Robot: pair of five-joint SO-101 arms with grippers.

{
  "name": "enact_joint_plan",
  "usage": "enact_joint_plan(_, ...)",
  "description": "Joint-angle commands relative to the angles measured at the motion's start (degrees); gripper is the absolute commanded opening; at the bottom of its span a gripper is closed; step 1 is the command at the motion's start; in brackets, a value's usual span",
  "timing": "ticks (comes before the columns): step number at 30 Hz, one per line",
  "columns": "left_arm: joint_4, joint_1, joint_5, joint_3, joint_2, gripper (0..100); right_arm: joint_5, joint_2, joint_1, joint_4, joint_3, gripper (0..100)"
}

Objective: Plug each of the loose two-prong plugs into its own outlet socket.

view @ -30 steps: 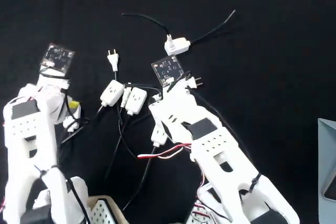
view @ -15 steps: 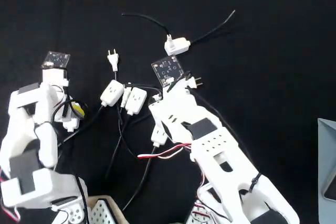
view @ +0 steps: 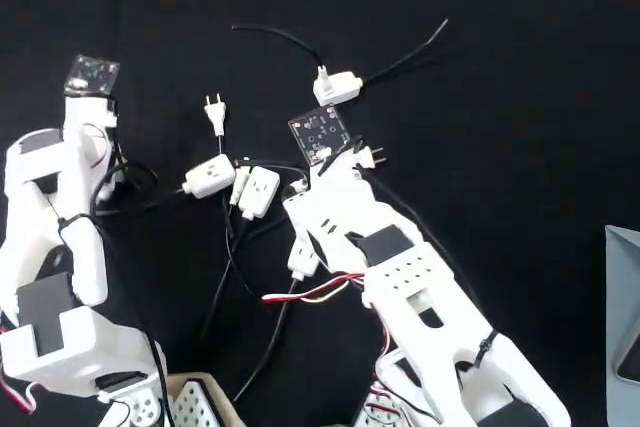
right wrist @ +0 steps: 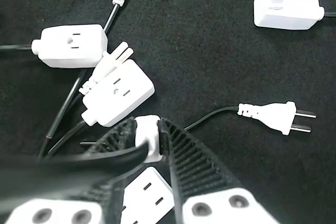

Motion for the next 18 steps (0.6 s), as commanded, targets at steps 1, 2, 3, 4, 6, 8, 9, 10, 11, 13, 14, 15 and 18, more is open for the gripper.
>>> enact_joint_plan(1,-2.37,1.89,-7.65,-4.09,-1.05,3,0.53,-1.45,0.53,0.44,-0.57,1.2)
enact_joint_plan(2,-2.37,2.07,-8.44,-4.09,-1.05,3,0.53,-1.45,0.53,0.44,-0.57,1.2)
enact_joint_plan(3,-2.37,2.15,-8.97,-4.70,-1.14,3,0.53,-1.45,0.53,0.44,-0.57,1.2)
enact_joint_plan(4,-2.37,2.15,-9.14,-5.76,-1.14,3,0.53,-1.45,0.53,0.44,-0.57,1.2)
enact_joint_plan(6,-2.37,1.45,-9.05,-8.57,-1.14,3,0.53,-1.45,0.53,0.44,-0.57,1.2)
enact_joint_plan(8,-2.29,0.13,-8.97,-11.47,-1.14,3,0.53,-1.45,0.53,0.44,-0.57,1.2)
enact_joint_plan(9,-2.11,-0.57,-8.97,-12.97,-1.14,3,0.53,-1.45,0.53,0.44,-0.57,1.2)
enact_joint_plan(10,-1.93,-1.10,-8.97,-14.46,-1.14,3,0.53,-1.45,0.53,0.44,-0.57,1.2)
enact_joint_plan(11,-1.93,-1.89,-8.97,-15.52,-1.14,3,0.53,-1.45,0.53,0.44,-0.57,1.2)
enact_joint_plan(13,-1.85,-3.21,-8.88,-17.27,-1.14,3,0.53,-1.45,0.53,0.44,-0.57,1.2)
enact_joint_plan(14,-1.85,-3.74,-8.88,-17.89,-1.14,3,0.53,-1.45,0.53,0.44,-0.57,1.2)
enact_joint_plan(15,-1.85,-4.53,-8.88,-18.33,-1.49,3,0.53,-1.45,0.53,0.44,-0.57,1.2)
enact_joint_plan(18,-1.58,-5.76,-8.88,-18.07,-4.40,3,0.53,-1.45,0.53,0.44,-0.57,1.2)
